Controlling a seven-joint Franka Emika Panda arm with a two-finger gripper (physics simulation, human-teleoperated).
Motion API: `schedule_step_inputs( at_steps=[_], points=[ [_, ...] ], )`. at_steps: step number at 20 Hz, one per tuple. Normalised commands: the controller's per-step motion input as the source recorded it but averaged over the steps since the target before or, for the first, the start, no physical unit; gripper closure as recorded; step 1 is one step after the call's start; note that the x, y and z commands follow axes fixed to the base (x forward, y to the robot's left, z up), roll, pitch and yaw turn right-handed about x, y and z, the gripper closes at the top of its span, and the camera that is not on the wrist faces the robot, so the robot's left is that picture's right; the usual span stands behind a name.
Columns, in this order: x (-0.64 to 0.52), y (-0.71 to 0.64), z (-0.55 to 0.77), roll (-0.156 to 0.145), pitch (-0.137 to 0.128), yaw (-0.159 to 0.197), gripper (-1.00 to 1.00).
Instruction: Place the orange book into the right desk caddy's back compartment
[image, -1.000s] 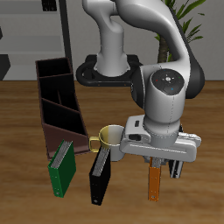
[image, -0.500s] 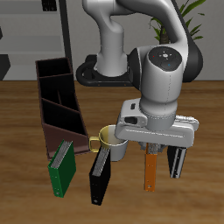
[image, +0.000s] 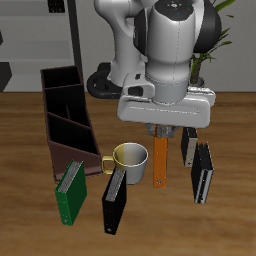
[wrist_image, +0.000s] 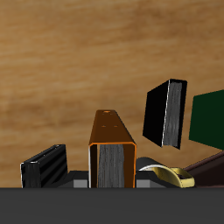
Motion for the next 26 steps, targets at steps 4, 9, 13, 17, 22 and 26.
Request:
schedule_step_inputs(
  at_steps=[4,9,13,17,22,26],
  points=[
    [-0.37,-0.17,0.46,0.015,-0.049,0.046,1.00],
    [-0.50,-0.13,0.29,0.035,-0.024,0.059,1.00],
    [-0.57,-0.14,0.26,0.015,-0.011,0.040,1.00],
    [-0.64,-0.15,0.23,-0.003,0.024,0.033,1.00],
    [-0.52,-0.30,0.27,-0.064,-0.041,0.007,1.00],
    [-0.46,-0.36,0.23,-0.067,-0.047,-0.012,1.00]
  ],
)
